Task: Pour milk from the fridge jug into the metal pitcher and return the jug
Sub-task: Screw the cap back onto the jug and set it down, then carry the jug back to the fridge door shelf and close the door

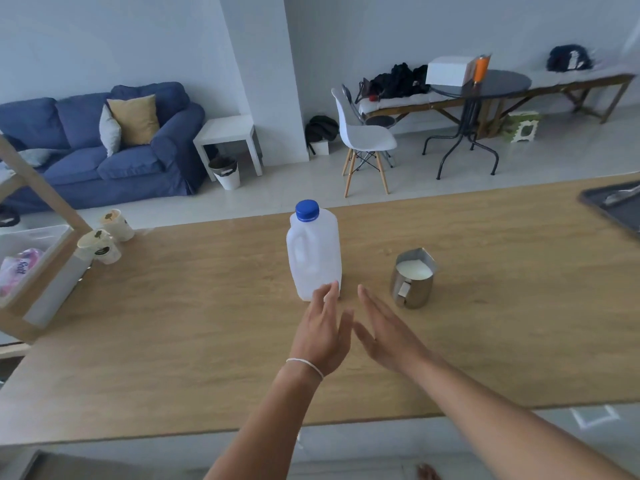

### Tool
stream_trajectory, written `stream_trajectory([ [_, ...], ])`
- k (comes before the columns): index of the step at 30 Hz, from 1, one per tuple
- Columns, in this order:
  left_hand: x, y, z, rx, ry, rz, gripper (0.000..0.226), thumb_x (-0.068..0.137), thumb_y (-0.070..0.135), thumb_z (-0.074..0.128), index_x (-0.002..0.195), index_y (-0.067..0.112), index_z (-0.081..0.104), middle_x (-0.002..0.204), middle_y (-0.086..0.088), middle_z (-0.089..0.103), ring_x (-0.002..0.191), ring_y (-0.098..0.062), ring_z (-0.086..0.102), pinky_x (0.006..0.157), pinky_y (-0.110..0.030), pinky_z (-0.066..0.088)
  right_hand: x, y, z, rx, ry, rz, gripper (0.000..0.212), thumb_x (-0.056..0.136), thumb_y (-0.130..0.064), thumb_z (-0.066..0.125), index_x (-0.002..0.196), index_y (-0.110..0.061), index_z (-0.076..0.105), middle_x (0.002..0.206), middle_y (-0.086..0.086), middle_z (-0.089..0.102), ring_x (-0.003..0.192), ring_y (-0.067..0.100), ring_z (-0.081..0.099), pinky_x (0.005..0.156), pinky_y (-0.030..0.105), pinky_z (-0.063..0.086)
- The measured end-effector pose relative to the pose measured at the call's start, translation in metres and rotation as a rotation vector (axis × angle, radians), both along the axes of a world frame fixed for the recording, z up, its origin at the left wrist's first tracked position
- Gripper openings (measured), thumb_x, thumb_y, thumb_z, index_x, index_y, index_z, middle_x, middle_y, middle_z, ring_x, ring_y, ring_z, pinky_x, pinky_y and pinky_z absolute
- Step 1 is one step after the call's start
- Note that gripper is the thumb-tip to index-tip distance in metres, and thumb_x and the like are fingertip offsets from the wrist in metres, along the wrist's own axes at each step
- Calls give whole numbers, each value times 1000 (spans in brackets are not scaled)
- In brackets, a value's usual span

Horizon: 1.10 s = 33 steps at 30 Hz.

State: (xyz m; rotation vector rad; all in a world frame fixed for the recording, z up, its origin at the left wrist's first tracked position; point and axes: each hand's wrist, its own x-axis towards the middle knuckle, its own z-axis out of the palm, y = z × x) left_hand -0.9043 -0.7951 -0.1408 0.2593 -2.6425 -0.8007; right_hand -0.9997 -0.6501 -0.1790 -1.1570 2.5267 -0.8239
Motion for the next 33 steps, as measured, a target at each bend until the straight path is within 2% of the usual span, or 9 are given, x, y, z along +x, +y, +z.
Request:
stream_trajectory([
  [2, 1, 8, -12, 3, -86, -37, 57, 105, 30, 45, 153, 2, 32, 153, -15, 37, 139, -30, 43, 112, -41, 41, 7, 15, -10, -4, 1, -32, 78, 104, -60, 29, 163, -17, 3, 171, -6, 3, 152, -3, -4, 115, 9, -1],
  [6, 0, 22, -31, -19, -233, -97, 61, 106, 35, 39, 156, 2, 24, 160, -18, 27, 149, -30, 27, 120, -39, 28, 9, 52, -22, 22, -7, -129, 70, 107, -49, 36, 163, -20, 6, 171, -8, 5, 155, 2, 1, 118, 18, 6],
  [11, -9, 42, -43, -85, -371, -155, 64, 106, 36, 36, 157, 2, 18, 160, -19, 24, 148, -33, 28, 121, -40, 26, -5, 98, -35, 55, 46, -218, 66, 107, -40, 39, 163, -14, 13, 171, -2, 11, 156, 6, 4, 120, 18, 5],
  [18, -44, 71, -38, -61, -415, -82, 70, 105, 41, 35, 158, 3, 11, 160, -18, 22, 144, -34, 35, 117, -39, 32, -42, 137, -40, 154, 113, -256, 67, 107, -40, 36, 163, -12, 10, 172, 0, 9, 158, 14, 3, 125, 30, 9],
  [24, -52, 85, -48, -51, -499, -14, 69, 105, 36, 36, 156, -3, 11, 160, -25, 18, 145, -38, 31, 117, -39, 30, -66, 155, -44, 193, 84, -234, 67, 108, -37, 36, 163, -11, 8, 172, 2, 5, 158, 16, -1, 124, 29, 5],
  [28, -56, 94, -52, -72, -506, -27, 64, 105, 31, 36, 153, -7, 16, 161, -26, 16, 147, -40, 27, 118, -42, 28, -75, 163, -52, 202, 45, -226, 66, 108, -38, 36, 163, -13, 9, 172, 0, 4, 158, 16, -2, 127, 35, 10],
  [33, -58, 78, -46, -11, -471, 117, 71, 103, 38, 39, 158, 4, 9, 163, -19, 15, 149, -33, 26, 119, -38, 26, -84, 156, -45, 97, 83, -225, 62, 106, -35, 40, 160, -10, 22, 170, 4, 17, 158, 19, 8, 125, 34, 15],
])
